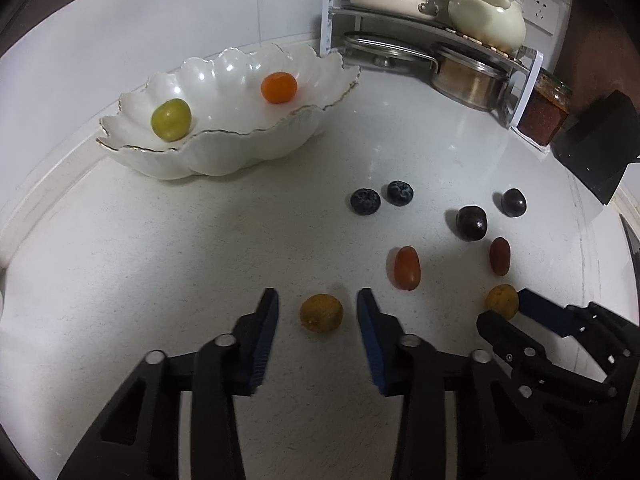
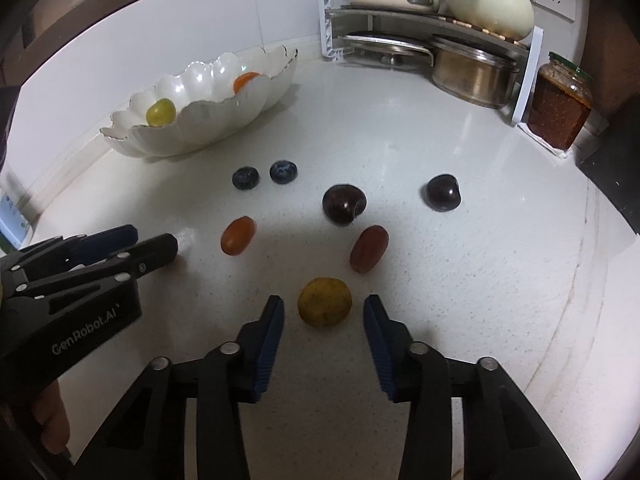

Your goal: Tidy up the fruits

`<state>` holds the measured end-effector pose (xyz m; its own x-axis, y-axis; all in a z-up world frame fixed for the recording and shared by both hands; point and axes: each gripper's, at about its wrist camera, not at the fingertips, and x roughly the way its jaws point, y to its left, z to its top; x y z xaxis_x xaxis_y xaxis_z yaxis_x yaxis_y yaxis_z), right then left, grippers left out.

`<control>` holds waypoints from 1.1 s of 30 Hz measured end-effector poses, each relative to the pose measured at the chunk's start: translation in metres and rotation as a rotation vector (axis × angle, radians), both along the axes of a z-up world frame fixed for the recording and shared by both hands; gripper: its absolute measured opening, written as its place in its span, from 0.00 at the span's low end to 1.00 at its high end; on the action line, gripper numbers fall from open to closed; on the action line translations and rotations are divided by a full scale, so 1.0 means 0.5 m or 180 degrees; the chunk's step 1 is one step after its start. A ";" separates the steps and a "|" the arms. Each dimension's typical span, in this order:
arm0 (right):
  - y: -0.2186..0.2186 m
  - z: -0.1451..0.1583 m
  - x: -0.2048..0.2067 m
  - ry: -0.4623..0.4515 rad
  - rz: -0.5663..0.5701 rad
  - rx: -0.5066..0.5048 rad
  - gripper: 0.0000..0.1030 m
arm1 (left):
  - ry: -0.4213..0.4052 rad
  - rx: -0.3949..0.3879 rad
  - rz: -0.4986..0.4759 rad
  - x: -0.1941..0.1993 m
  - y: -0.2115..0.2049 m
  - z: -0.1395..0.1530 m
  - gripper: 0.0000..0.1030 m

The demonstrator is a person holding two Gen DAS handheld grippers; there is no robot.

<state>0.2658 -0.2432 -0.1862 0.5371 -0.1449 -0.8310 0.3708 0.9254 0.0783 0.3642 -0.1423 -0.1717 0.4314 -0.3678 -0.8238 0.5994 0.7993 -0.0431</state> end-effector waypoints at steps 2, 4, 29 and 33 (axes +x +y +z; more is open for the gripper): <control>-0.004 -0.003 0.000 -0.0001 0.0010 0.0006 0.33 | -0.0010 0.0020 0.0007 0.000 -0.003 -0.001 0.35; -0.006 -0.003 0.000 -0.0008 0.0025 0.0000 0.29 | -0.0005 0.0022 0.0018 0.000 -0.004 -0.003 0.29; -0.010 0.102 -0.009 -0.0388 0.0219 -0.0114 0.28 | -0.0249 -0.0202 0.0201 -0.048 0.022 0.097 0.23; -0.008 0.136 -0.003 -0.0505 0.0280 -0.0149 0.28 | -0.0341 -0.0280 0.0252 -0.050 0.032 0.128 0.23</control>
<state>0.2642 -0.2470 -0.1180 0.6733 -0.1280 -0.7282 0.2746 0.9577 0.0856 0.3391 -0.1262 -0.1077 0.5457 -0.3980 -0.7375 0.5396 0.8402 -0.0542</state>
